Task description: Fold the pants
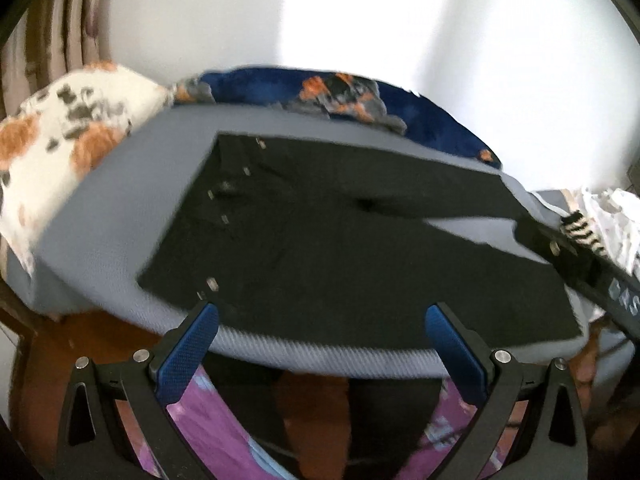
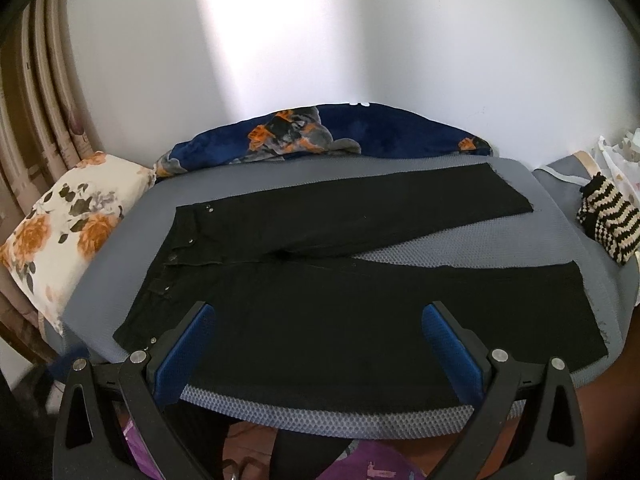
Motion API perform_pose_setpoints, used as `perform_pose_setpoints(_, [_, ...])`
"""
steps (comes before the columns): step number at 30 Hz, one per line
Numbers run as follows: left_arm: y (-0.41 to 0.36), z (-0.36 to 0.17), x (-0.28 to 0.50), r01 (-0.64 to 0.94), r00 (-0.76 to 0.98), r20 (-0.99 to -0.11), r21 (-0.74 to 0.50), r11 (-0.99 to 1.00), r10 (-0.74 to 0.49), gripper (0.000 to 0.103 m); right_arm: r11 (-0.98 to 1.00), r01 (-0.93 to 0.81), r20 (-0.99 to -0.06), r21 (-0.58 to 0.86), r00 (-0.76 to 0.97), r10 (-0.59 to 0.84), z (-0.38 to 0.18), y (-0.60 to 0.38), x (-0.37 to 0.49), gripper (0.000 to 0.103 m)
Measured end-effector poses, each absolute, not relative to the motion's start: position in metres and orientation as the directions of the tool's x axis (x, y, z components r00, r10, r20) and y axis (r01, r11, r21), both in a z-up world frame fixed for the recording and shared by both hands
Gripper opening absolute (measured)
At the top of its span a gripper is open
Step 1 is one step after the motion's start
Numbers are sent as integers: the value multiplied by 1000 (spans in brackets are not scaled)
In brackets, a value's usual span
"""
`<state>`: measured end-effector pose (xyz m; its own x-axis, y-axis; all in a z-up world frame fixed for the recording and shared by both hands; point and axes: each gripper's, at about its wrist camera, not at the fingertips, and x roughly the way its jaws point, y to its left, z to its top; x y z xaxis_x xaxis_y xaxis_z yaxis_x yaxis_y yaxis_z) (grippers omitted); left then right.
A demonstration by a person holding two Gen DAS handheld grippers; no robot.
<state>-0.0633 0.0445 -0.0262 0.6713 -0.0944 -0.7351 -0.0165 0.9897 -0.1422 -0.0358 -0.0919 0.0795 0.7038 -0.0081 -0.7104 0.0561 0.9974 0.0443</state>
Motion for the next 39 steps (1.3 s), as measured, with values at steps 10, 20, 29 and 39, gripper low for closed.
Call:
perform_pose_setpoints(10, [90, -13, 27, -105, 678, -730, 21, 994, 87, 103, 995, 14, -689, 100, 722, 59, 94, -86, 5, 103])
perform_pose_setpoints(20, [133, -29, 98, -158, 661, -735, 56, 986, 148, 103, 992, -48, -717, 113, 688, 115, 88, -61, 50, 103])
perform_pose_setpoints(29, [168, -50, 164, -87, 650, -756, 25, 996, 76, 103, 990, -93, -744, 105, 653, 141, 71, -39, 83, 103])
perform_pose_setpoints(39, [240, -93, 259, -93, 593, -805, -99, 991, -25, 98, 990, -92, -782, 108, 607, 142, 44, -37, 109, 103])
